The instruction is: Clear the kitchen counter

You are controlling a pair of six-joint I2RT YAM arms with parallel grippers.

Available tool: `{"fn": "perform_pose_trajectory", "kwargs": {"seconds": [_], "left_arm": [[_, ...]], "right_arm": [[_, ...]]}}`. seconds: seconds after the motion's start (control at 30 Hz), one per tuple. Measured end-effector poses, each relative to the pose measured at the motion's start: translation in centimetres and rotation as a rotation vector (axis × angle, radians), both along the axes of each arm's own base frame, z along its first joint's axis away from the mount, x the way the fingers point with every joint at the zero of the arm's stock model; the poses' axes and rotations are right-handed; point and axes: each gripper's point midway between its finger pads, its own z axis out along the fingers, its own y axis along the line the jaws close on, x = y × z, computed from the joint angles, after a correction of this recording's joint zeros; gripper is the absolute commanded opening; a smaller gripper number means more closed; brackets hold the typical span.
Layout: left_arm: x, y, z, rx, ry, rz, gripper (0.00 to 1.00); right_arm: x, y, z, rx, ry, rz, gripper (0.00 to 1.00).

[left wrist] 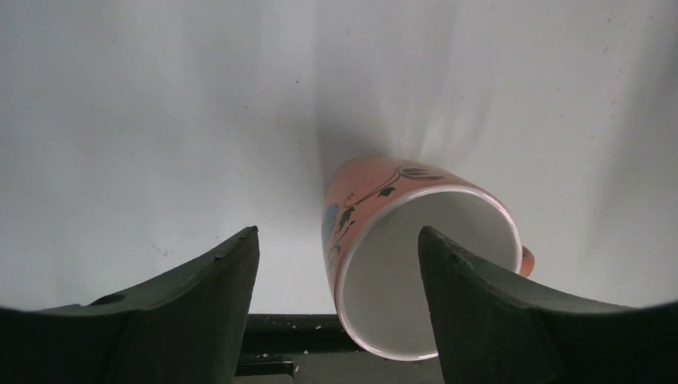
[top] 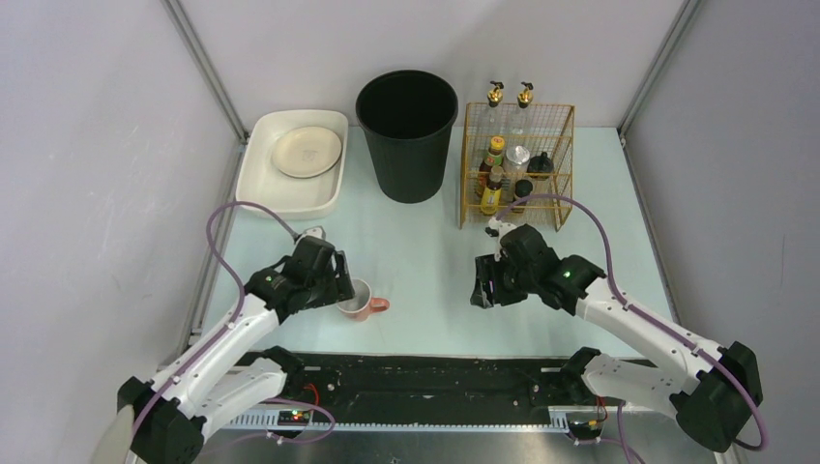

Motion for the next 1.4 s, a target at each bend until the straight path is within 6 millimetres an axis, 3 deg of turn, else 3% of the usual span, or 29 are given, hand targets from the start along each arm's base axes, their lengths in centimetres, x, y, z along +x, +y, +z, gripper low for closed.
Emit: {"fn": "perform_pose_trajectory", "kwargs": {"seconds": [0.23,0.57,0.77,0.93,1.13,1.4], "left_arm": [[-0.1,0.0,-0.8,0.019,0.034,-0.002,0.36],[0.0,0.0,-1.2,0.041,0.05,-0.014,0.01],[0.3,0.0,-0.6,0.066,0.059,-0.038,0.0],[2.9,-0.9,3.6,0.059,-0.026,-0.066,0.0],[8.0,-1.1,10.1,0.023,-0.162,-0.043,0.0],[14.3,4.3,15.4,0.033,-0.247,0.103,0.0]], "right_arm": [[0.1,-0.1,0.0,-0.007,-0.007,0.001,0.6],[0.1,-0.1,0.0,-0.009,-0.011,0.002,0.6],[0.2,0.0,0.0,-0.008,-0.016,0.0,0.6],[0.3,0.0,0.0,-0.007,-0.018,0.0,0.6],[0.4,-0.2,0.3,-0.009,-0.033,-0.005,0.6],[0.4,-0.5,0.5,-0.012,-0.047,-0.004,0.61]]}}
